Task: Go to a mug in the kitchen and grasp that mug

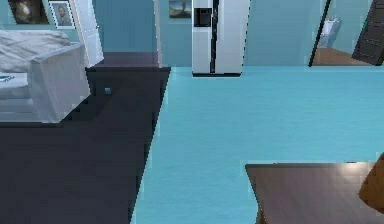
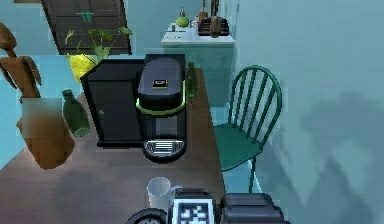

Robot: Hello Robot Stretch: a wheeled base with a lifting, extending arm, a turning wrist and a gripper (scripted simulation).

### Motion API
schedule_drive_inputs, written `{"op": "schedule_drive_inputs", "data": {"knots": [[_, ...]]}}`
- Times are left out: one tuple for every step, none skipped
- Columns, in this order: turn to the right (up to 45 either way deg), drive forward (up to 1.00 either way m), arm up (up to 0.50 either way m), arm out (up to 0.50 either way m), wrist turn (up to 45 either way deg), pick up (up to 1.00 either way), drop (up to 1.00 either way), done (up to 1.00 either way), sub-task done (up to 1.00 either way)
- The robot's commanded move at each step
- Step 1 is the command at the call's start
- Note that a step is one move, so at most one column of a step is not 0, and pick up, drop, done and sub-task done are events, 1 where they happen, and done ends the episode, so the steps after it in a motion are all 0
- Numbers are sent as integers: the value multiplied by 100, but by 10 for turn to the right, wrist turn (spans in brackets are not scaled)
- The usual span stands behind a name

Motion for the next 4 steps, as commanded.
{"op": "schedule_drive_inputs", "data": {"knots": [[0, 0, 0, 12, 0, 0, 0, 0, 0], [0, 0, 0, 0, 450, 0, 0, 0, 0], [0, 0, 0, 0, 450, 0, 0, 0, 0], [0, 0, 0, 0, 450, 0, 0, 0, 0]]}}
